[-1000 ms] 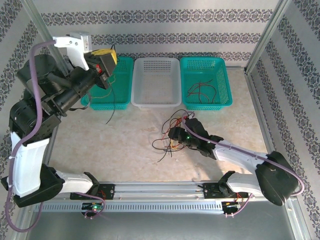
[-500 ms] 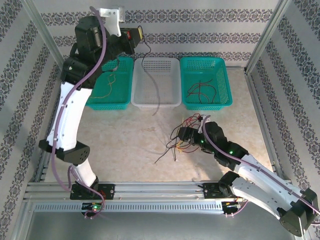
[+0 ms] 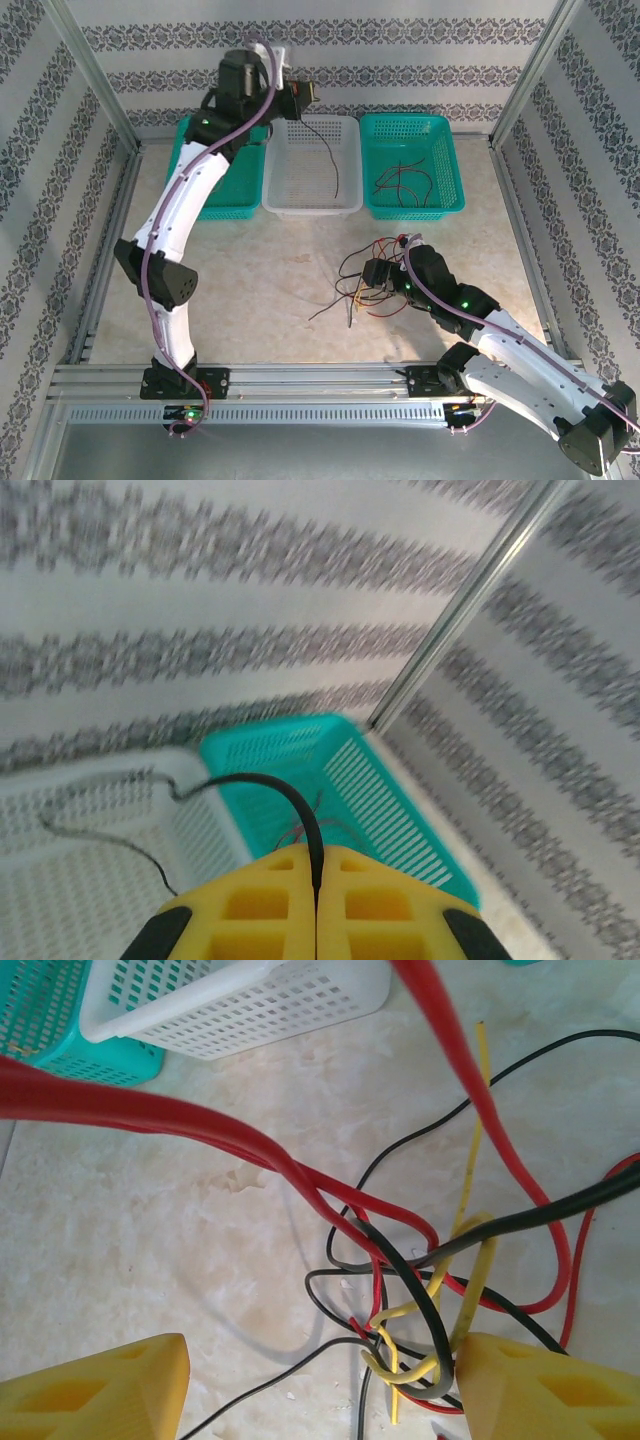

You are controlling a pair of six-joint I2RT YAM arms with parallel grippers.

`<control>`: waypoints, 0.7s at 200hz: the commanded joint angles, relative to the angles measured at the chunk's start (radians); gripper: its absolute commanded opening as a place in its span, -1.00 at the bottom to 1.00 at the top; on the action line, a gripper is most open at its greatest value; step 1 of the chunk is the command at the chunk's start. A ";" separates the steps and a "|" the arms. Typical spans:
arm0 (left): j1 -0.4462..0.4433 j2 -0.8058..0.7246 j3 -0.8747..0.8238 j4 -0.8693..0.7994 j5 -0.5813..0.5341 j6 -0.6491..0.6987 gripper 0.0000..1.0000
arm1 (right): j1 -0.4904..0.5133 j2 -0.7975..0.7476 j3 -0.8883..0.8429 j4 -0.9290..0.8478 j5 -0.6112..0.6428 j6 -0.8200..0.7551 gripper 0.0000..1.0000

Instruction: Untangle the cables

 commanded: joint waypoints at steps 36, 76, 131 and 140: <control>-0.004 0.060 -0.315 0.196 0.100 -0.097 0.32 | -0.020 -0.027 0.076 -0.106 0.065 -0.028 0.44; -0.104 0.036 -0.341 0.054 0.110 0.021 0.54 | -0.089 0.022 0.142 -0.185 0.075 -0.037 0.49; -0.196 -0.234 -0.602 0.097 0.045 0.001 0.54 | -0.167 0.094 0.206 -0.247 0.040 -0.079 0.42; -0.203 -0.296 -0.682 0.130 0.057 -0.022 0.52 | -0.176 0.090 0.209 -0.246 0.030 -0.085 0.38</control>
